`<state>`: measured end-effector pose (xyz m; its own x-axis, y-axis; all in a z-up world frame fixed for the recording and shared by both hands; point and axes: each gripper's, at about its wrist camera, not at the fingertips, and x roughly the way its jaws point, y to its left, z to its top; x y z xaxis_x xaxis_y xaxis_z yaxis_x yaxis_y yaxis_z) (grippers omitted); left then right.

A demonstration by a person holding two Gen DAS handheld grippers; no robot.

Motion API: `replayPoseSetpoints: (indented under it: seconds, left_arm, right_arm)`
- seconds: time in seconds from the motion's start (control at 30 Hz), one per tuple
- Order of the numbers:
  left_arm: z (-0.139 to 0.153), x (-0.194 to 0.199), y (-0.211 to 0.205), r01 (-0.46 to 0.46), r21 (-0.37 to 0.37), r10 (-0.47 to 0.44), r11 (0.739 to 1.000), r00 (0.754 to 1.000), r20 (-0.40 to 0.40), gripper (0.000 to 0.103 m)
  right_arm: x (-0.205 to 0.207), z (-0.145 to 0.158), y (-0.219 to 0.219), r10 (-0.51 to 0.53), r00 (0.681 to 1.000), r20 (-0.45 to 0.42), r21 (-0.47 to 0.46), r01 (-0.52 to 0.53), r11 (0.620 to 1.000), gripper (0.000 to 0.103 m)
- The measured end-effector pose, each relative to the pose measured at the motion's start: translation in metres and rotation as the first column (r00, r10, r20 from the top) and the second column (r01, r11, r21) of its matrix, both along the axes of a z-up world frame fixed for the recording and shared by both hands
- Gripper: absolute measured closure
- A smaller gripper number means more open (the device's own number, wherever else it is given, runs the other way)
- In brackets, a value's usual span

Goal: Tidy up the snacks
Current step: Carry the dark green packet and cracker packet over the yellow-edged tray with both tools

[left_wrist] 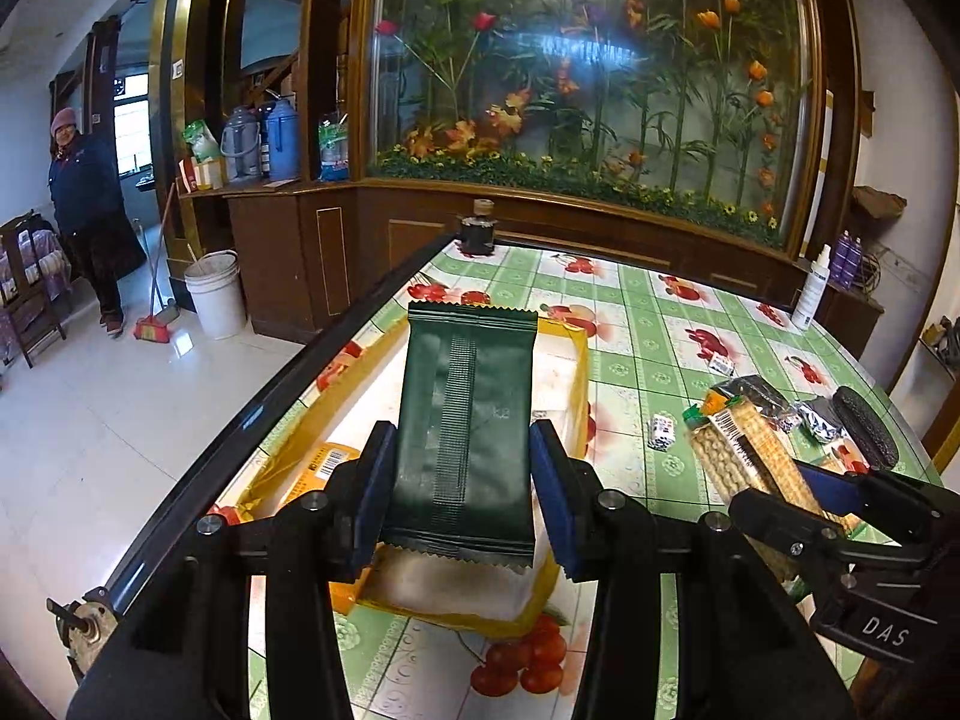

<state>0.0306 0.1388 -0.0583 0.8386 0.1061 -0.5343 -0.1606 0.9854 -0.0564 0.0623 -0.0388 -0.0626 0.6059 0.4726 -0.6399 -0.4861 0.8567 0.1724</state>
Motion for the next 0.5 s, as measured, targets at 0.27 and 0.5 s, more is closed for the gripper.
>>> replayPoseSetpoints:
  seconds: [0.27,0.5]
  left_arm:
    - [-0.005,0.0,0.021,-0.042,-0.008,0.042,0.999,0.999,0.0,0.06]
    - [-0.011,0.002,0.035,-0.07,-0.019,0.07,0.997,0.997,-0.012,0.06]
  right_arm:
    - [0.006,-0.002,0.029,0.051,0.999,-0.003,-0.008,-0.051,0.999,0.056]
    - [0.015,-0.009,0.049,0.079,0.997,-0.018,-0.016,-0.08,0.997,0.056]
